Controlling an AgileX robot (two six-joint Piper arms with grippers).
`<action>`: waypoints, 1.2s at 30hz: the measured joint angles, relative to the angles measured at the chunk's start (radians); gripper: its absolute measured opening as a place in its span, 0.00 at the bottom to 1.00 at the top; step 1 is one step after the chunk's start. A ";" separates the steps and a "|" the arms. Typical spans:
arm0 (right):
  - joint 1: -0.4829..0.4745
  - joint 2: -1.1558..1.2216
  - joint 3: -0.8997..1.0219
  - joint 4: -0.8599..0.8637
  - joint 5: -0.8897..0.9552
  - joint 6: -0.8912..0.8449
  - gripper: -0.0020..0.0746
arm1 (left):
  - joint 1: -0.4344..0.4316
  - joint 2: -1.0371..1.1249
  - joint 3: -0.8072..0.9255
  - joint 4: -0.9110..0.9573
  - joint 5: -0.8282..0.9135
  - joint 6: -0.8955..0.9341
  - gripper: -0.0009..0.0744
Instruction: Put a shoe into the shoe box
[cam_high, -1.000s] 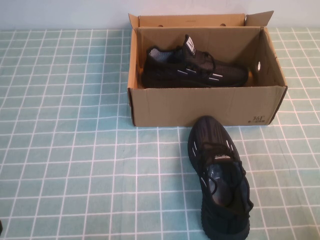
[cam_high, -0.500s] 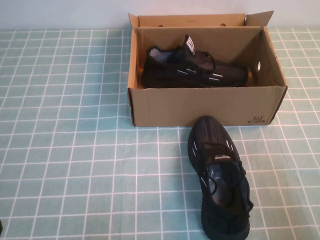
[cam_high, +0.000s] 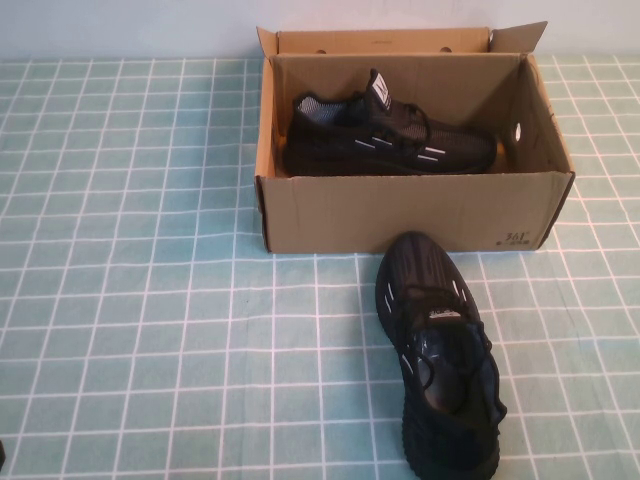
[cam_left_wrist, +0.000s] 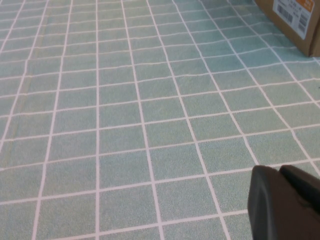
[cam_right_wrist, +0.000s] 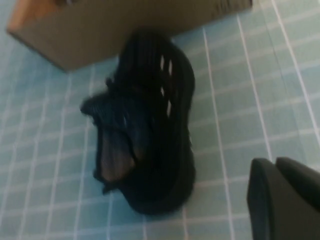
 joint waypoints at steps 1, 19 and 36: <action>0.000 0.056 -0.046 -0.027 0.071 -0.015 0.02 | 0.000 0.000 0.000 0.000 0.000 0.000 0.01; 0.259 0.650 -0.392 -0.119 0.220 -0.370 0.02 | 0.000 0.000 0.000 0.000 0.000 0.000 0.01; 0.815 1.103 -0.824 -0.463 0.207 -0.477 0.50 | 0.000 0.000 0.000 0.000 0.000 0.000 0.01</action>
